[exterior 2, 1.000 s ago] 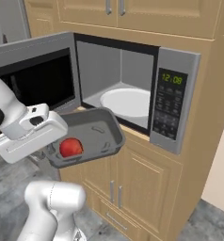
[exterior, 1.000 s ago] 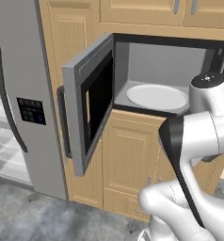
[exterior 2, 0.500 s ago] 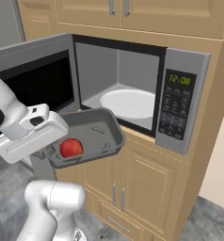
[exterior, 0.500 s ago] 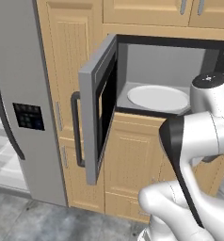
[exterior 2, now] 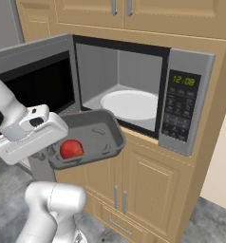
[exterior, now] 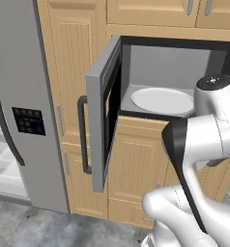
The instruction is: Place the tupperware containing the shrimp and onion meal in the microwave. Close the microwave door and press the start button to reheat the meal.
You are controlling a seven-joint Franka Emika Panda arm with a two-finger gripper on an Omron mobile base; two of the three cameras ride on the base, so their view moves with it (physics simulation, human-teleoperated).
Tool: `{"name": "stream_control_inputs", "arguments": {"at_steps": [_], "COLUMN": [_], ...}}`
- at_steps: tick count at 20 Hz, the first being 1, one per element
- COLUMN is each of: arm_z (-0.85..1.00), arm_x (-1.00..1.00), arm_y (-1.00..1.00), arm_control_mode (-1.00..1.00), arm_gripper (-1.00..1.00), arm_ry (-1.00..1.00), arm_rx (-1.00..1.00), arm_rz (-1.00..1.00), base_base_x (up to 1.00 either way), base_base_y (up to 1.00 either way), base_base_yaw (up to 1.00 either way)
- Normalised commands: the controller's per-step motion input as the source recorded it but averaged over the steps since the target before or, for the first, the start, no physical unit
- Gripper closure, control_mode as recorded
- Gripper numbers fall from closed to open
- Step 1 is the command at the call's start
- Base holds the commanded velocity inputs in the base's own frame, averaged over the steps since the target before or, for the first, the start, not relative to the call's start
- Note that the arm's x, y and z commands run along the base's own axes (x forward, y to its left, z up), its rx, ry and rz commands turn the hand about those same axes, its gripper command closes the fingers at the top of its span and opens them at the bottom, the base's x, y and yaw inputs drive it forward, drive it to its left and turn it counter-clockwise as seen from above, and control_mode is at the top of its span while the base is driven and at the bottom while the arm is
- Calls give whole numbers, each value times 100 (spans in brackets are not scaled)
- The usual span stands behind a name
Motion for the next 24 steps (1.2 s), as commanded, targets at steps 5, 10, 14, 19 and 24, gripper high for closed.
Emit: {"name": "stream_control_inputs", "arguments": {"at_steps": [5, 10, 14, 19, 24], "arm_z": [0, 0, 0, 0, 0], "arm_x": [0, 0, 2, 1, 7], "arm_y": [0, -12, -17, -16, -19], "arm_control_mode": [-100, -100, -100, -100, -100], "arm_gripper": [100, 100, 100, 100, 100], "arm_ry": [0, -2, 0, -1, -9], "arm_rx": [0, 0, 1, 0, 0], "arm_rz": [0, 3, 4, 8, 27], "base_base_x": [0, 0, 0, 0, 0], "base_base_y": [0, 0, 0, 0, 0], "base_base_yaw": [0, 0, 0, 0, 0]}}
